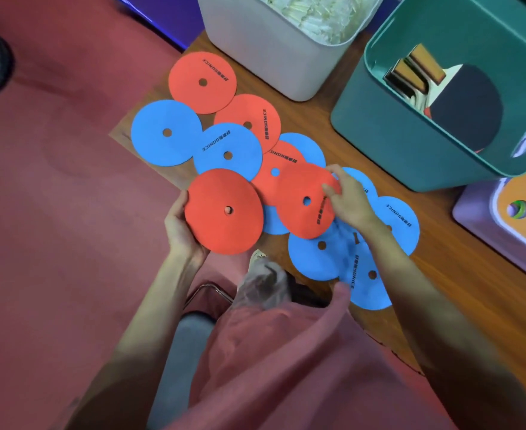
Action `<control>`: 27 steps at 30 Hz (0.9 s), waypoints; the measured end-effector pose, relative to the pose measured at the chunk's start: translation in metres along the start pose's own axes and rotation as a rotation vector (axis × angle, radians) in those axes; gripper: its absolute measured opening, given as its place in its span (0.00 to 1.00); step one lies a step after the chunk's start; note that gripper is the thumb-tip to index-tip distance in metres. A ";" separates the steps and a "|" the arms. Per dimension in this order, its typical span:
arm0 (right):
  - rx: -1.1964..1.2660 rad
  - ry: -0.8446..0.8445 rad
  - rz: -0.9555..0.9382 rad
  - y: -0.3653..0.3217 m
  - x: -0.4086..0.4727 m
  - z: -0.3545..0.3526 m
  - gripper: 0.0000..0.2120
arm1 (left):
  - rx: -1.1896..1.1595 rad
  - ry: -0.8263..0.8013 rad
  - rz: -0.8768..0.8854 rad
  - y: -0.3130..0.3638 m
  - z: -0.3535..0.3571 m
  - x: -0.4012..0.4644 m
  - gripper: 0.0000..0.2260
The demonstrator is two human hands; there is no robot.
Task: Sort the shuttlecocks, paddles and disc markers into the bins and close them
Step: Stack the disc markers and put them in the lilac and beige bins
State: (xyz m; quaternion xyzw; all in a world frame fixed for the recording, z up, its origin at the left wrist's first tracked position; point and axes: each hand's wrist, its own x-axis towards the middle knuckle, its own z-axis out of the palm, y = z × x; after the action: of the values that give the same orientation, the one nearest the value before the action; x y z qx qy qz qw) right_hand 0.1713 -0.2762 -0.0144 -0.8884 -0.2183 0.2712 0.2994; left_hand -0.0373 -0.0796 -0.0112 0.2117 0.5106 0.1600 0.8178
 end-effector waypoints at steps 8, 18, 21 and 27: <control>0.911 0.080 0.039 -0.033 -0.061 -0.032 0.10 | 0.058 -0.165 -0.058 -0.017 0.050 -0.006 0.15; 0.725 0.259 0.097 0.042 -0.106 -0.050 0.11 | 0.199 -0.394 -0.370 -0.087 0.148 -0.046 0.18; 0.665 0.339 0.133 0.073 -0.130 -0.066 0.13 | 0.308 -0.450 -0.430 -0.120 0.173 -0.067 0.20; 0.367 0.666 0.304 0.152 -0.194 -0.101 0.19 | 0.502 -0.519 -0.492 -0.204 0.224 -0.111 0.25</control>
State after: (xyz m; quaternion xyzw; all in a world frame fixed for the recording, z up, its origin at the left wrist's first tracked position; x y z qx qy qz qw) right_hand 0.1202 -0.5351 0.0225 -0.8816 0.0761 0.0444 0.4638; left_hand 0.1271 -0.3489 0.0569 0.3092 0.3465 -0.2275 0.8559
